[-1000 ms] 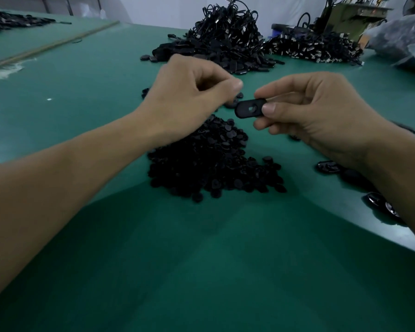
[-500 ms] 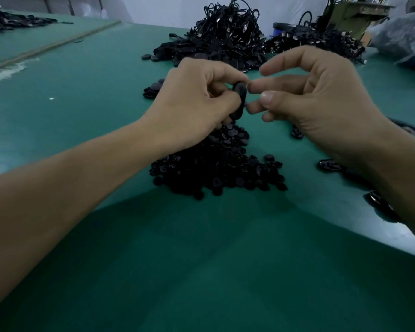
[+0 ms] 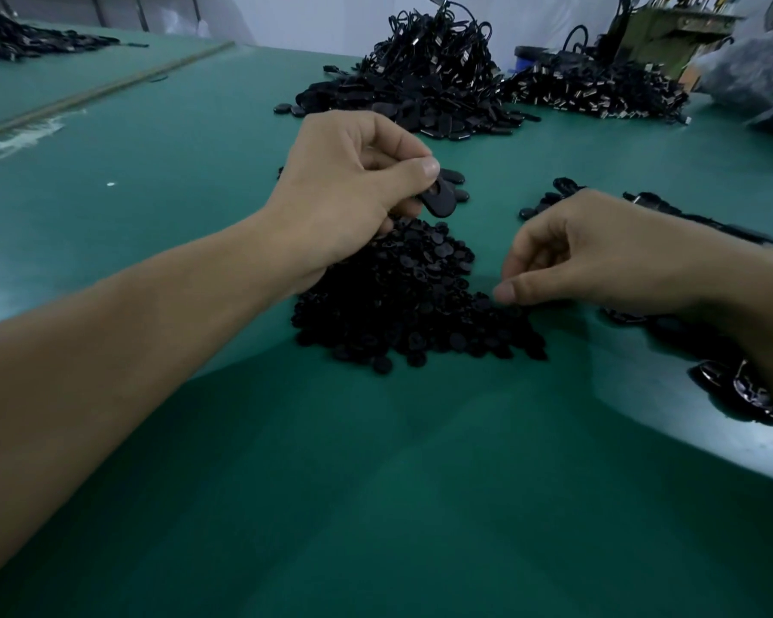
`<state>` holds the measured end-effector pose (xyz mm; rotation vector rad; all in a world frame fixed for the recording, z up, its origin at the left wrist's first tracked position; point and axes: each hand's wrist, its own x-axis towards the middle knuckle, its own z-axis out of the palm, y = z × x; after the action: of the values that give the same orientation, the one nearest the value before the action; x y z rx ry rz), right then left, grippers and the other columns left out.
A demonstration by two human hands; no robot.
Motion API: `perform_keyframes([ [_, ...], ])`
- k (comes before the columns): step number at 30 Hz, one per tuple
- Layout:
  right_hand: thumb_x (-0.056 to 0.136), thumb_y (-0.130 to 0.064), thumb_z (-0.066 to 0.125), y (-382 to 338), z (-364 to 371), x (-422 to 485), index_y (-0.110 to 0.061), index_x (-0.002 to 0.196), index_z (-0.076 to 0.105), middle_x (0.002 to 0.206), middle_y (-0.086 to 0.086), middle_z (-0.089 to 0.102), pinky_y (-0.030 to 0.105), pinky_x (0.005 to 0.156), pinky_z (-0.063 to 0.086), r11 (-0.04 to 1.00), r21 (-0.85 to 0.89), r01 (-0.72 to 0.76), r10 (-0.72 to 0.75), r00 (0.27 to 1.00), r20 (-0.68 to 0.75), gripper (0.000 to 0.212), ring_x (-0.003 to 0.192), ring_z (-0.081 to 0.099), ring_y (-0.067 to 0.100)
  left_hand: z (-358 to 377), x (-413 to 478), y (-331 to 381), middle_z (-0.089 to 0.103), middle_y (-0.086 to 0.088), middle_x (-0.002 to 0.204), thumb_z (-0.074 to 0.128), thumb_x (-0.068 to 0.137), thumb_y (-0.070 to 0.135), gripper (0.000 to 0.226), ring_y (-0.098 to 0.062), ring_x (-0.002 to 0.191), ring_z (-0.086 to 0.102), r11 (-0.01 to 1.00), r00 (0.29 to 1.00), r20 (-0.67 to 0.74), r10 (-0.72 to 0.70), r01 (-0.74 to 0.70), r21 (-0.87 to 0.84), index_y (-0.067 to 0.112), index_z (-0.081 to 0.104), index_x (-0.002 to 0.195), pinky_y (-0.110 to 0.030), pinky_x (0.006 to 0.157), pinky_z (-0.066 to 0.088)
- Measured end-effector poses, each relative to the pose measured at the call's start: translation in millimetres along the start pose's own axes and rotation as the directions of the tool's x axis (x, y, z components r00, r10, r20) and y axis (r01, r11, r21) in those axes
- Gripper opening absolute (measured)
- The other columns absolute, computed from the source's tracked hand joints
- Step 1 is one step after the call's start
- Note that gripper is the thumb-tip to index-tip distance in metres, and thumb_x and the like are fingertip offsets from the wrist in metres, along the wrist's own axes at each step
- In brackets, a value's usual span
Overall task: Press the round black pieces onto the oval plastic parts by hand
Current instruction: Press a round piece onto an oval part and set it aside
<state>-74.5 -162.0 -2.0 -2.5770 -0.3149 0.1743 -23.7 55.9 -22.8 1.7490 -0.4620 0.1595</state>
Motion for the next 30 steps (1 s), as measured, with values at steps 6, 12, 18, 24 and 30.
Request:
perform_keyframes([
  [6, 0.083, -0.036, 0.074, 1, 3, 3, -0.019, 0.078, 0.071, 0.064, -0.003, 0.068, 0.022, 0.053, 0.043, 0.996, 0.027, 0.081, -0.078, 0.992, -0.098, 0.018, 0.053, 0.052, 0.006, 2, 0, 0, 0.074, -0.009, 0.071, 0.077, 0.086, 0.002, 0.012, -0.020, 0.068, 0.075, 0.976, 0.995, -0.014, -0.094, 0.090, -0.199, 0.008, 0.067, 0.081, -0.024, 0.063, 0.058],
  [12, 0.089, -0.023, 0.073, -4, 6, 3, -0.021, 0.083, 0.069, 0.070, -0.003, 0.073, 0.015, 0.054, 0.048, 0.960, 0.204, 0.189, -0.115, 0.938, -0.328, 0.007, 0.055, 0.060, 0.000, 4, 0, 0, 0.075, -0.008, 0.074, 0.075, 0.086, -0.002, 0.011, -0.024, 0.073, 0.077, 0.959, 0.992, 0.018, -0.125, 0.126, -0.254, 0.006, 0.069, 0.091, -0.025, 0.066, 0.060],
  [18, 0.089, -0.012, 0.074, -16, 11, 2, -0.021, 0.088, 0.073, 0.074, -0.002, 0.075, 0.011, 0.055, 0.048, 0.937, 0.239, 0.255, -0.115, 0.870, -0.479, 0.009, 0.060, 0.064, -0.001, 8, -4, 1, 0.076, -0.005, 0.075, 0.071, 0.087, -0.004, 0.013, -0.021, 0.075, 0.077, 0.971, 0.995, 0.060, -0.076, 0.088, -0.223, 0.009, 0.071, 0.089, -0.024, 0.067, 0.060],
  [24, 0.089, -0.016, 0.075, -22, 19, 5, -0.027, 0.084, 0.074, 0.073, -0.008, 0.070, 0.014, 0.061, 0.047, 0.954, 0.188, 0.232, -0.099, 0.839, -0.534, 0.012, 0.061, 0.057, -0.004, 13, -6, 3, 0.078, -0.005, 0.079, 0.076, 0.085, 0.001, 0.013, -0.018, 0.075, 0.077, 0.987, 0.996, 0.077, -0.034, 0.046, -0.157, 0.012, 0.072, 0.091, -0.025, 0.070, 0.061],
  [30, 0.088, -0.016, 0.075, -24, 19, 3, -0.026, 0.085, 0.070, 0.077, -0.002, 0.072, 0.017, 0.061, 0.047, 0.954, 0.204, 0.221, -0.062, 0.809, -0.585, 0.012, 0.070, 0.067, 0.006, 15, -8, 4, 0.077, -0.007, 0.079, 0.077, 0.084, 0.000, 0.014, -0.018, 0.074, 0.076, 0.987, 0.997, 0.076, -0.006, 0.018, -0.158, 0.012, 0.072, 0.087, -0.023, 0.067, 0.059],
])
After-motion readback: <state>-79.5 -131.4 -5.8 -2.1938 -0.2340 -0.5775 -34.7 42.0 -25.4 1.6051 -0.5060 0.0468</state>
